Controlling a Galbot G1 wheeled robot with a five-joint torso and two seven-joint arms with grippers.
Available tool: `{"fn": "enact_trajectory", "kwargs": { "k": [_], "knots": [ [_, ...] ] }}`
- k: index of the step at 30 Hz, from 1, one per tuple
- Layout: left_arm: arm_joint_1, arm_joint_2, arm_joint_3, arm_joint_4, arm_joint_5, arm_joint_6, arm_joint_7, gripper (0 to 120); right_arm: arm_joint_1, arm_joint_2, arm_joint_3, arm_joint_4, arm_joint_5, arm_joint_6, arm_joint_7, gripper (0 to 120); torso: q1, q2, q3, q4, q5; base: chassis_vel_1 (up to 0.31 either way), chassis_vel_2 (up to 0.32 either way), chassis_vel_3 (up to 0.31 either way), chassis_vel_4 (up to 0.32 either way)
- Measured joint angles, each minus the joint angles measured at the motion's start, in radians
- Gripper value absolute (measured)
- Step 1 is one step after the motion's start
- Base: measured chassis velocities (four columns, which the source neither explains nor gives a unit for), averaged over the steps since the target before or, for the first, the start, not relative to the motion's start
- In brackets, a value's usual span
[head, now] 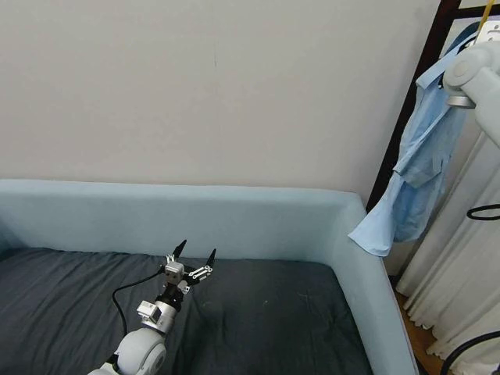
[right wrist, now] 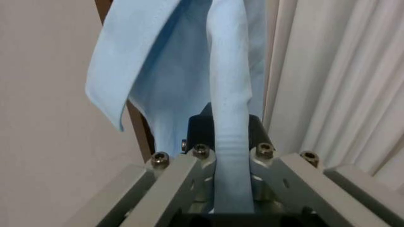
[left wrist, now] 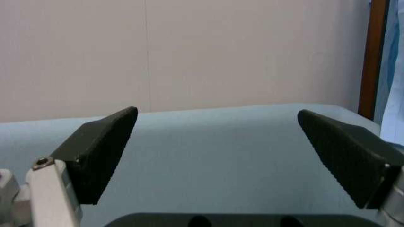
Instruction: Pick up the clothes from the sofa and hang them on the clothes hanger.
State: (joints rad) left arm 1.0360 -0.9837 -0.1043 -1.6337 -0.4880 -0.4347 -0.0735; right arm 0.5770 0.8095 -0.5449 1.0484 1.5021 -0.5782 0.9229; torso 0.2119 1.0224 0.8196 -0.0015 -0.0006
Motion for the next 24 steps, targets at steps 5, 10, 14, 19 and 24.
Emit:
{"fn": "enact_trajectory", "kwargs": {
  "k": [5, 10, 14, 19, 24],
  "knots": [
    [0.010, -0.006, 0.000, -0.007, 0.006, 0.000, 0.000, 100, -0.012, -0.016, 0.013, 0.046, 0.011, 0.009, -0.003, 3, 0.000, 0.000, 0.000, -0.0001, -0.0001, 0.000, 0.000, 0.000, 0.000],
    [0.024, -0.006, -0.010, -0.013, 0.008, -0.005, 0.000, 100, -0.035, -0.059, 0.039, 0.174, -0.031, 0.058, -0.015, 20, 0.000, 0.000, 0.000, 0.0007, -0.0009, 0.000, 0.000, 0.000, 0.000],
    [0.039, -0.008, -0.020, -0.021, 0.009, -0.010, 0.000, 100, -0.124, -0.142, 0.100, 0.360, -0.079, 0.105, -0.046, 33, 0.000, 0.000, 0.000, 0.0002, 0.0000, 0.000, 0.000, 0.000, 0.000],
    [0.071, -0.025, -0.043, -0.049, 0.009, -0.013, 0.000, 100, -0.380, -0.293, 0.320, 0.668, -0.097, 0.231, -0.218, 52, 0.000, 0.000, 0.000, -0.0001, -0.0002, 0.000, 0.000, 0.000, 0.000],
    [0.140, -0.087, -0.109, -0.139, 0.005, -0.016, 0.001, 100, -0.690, -0.419, 0.486, 0.870, -0.249, 0.429, -0.462, 71, 0.000, 0.000, 0.000, -0.0007, -0.0003, 0.000, 0.000, 0.000, 0.000]
  ]
}}
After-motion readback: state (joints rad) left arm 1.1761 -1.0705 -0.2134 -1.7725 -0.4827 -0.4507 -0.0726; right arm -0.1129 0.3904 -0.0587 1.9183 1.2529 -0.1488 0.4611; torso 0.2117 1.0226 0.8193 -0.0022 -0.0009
